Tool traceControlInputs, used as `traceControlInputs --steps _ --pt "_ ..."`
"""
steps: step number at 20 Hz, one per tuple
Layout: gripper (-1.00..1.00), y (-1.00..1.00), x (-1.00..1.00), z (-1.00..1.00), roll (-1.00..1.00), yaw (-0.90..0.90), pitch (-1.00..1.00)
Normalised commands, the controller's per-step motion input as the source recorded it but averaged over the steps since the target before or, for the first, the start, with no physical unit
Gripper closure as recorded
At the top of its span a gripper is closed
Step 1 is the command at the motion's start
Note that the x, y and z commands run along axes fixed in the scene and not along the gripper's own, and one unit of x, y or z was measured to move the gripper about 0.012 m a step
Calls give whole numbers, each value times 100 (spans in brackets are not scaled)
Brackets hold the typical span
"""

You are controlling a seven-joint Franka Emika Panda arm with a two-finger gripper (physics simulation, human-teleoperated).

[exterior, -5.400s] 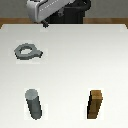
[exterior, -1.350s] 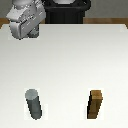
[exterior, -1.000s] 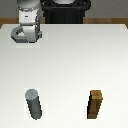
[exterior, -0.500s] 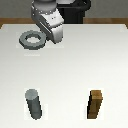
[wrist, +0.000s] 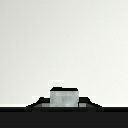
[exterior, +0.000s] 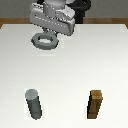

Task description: Put the loop with the handle onto the peg.

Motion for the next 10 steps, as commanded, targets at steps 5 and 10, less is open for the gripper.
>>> traceControlInputs --steps 5,10 --pt "100 -60 0 20 0 0 0" --pt "100 0 0 80 0 0 0"
